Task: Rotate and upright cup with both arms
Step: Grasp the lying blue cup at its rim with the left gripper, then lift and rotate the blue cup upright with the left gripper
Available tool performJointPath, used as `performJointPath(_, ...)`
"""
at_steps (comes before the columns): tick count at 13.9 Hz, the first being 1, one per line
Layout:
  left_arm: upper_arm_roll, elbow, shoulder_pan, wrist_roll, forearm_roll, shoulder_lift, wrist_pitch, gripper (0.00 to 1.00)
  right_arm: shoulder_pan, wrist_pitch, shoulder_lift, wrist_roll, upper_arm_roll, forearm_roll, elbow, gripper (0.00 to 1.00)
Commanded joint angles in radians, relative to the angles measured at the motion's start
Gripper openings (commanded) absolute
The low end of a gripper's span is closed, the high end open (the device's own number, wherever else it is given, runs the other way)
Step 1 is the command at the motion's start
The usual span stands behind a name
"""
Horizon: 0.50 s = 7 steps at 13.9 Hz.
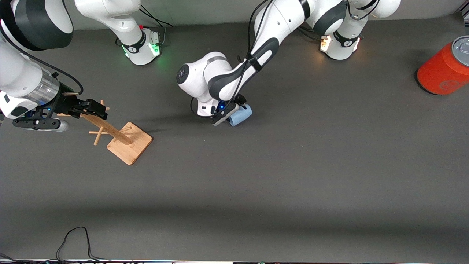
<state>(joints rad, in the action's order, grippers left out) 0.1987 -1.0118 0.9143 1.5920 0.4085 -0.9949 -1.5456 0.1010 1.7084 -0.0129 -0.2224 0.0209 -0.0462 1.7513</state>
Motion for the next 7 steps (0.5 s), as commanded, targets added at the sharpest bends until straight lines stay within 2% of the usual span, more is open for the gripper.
performJointPath(1, -0.005, 0.007, 0.017, 0.009, -0.008, -0.010, 0.010, 1.00, 0.040, 0.004, -0.019, 0.018, -0.006, 0.012, 0.002, 1.00)
performJointPath(7, -0.002, -0.001, 0.017, 0.009, -0.037, -0.008, 0.039, 1.00, 0.065, 0.010, -0.021, 0.008, -0.004, 0.014, -0.007, 1.00)
